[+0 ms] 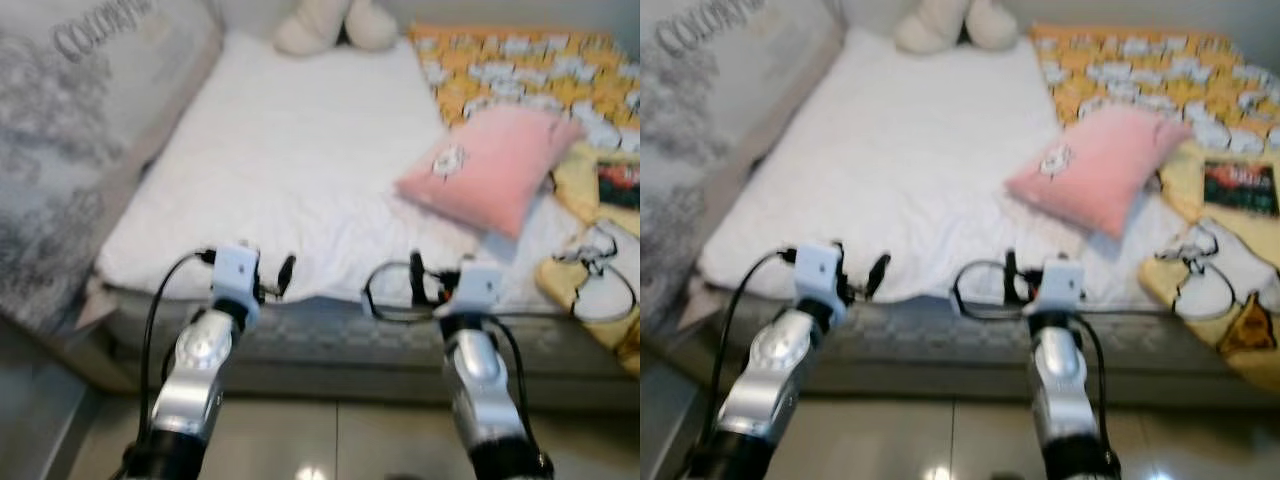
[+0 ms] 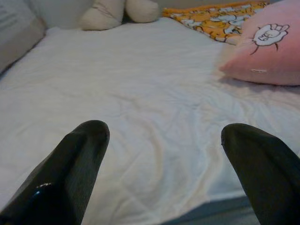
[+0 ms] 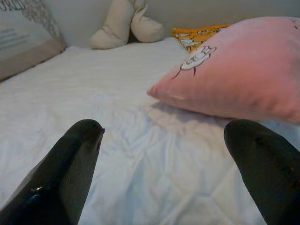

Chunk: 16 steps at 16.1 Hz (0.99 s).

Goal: Clean up the room

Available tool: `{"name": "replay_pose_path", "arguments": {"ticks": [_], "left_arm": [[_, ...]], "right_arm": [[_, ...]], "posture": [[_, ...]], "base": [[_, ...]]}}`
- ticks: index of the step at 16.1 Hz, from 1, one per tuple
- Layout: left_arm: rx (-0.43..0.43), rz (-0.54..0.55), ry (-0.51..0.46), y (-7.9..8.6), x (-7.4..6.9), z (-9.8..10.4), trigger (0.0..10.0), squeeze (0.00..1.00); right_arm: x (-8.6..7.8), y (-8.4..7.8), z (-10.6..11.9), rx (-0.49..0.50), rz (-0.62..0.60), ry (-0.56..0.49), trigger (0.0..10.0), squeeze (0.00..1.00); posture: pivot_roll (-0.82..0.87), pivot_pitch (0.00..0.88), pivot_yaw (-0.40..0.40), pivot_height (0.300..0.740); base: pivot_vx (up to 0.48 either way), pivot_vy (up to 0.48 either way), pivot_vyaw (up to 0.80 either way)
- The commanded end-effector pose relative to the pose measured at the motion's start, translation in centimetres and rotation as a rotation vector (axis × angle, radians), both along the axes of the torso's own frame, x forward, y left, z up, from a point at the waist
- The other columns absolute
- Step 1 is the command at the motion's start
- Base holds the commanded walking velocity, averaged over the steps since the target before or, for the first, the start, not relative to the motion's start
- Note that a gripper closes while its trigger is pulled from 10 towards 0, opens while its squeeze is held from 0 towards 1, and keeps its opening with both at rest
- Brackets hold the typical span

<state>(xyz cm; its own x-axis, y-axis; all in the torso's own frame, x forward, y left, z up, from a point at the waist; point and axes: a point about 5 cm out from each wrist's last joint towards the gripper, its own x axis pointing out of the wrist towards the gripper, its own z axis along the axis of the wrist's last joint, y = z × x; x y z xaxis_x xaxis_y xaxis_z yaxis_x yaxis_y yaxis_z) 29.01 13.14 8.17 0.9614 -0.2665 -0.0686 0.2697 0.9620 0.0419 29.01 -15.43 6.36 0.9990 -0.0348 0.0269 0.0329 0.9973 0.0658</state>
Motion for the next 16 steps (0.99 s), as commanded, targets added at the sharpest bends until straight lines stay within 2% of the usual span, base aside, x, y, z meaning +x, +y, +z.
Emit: {"name": "replay_pose_path", "arguments": {"ticks": [1,3,6,8,14,16], "left_arm": [[-0.017,-0.002,-0.027,-0.5,0.1,0.5,10.0,0.00],[-0.039,0.032,-0.014,-0.1,0.2,0.4,10.0,0.00],[-0.018,0.056,-0.015,0.3,0.4,0.4,10.0,0.00],[0.008,0.040,-0.022,-0.1,0.3,0.3,10.0,0.00],[0.030,0.036,-0.032,-0.4,0.0,0.3,10.0,0.00],[0.030,0.003,-0.048,-0.9,-0.3,0.5,10.0,0.00]], "right_arm": [[-0.2,-0.6,-0.3,-0.013,-0.013,0.020,10.0,0.00],[-0.1,-0.5,-0.3,-0.022,0.003,0.019,10.0,0.00],[0.1,-0.3,-0.4,-0.033,0.014,0.025,10.0,0.00],[0.1,-0.1,-0.5,-0.036,0.023,0.028,10.0,0.00],[0.2,0.0,-0.5,-0.037,0.030,0.032,10.0,0.00],[0.2,0.0,-0.5,-0.037,0.027,0.032,10.0,0.00]], "posture": [[-0.07,0.000,0.054,0.740],[-0.07,0.000,0.053,0.740],[-0.06,0.000,0.053,0.740],[-0.06,0.000,0.053,0.740],[-0.06,0.000,0.052,0.740],[-0.06,0.000,0.055,0.740]], "base": [[0.401,-0.259,0.00],[0.403,-0.257,0.00],[0.421,0.000,0.00],[0.420,0.000,0.00],[0.289,-0.376,0.00],[0.000,-0.444,0.00]]}}
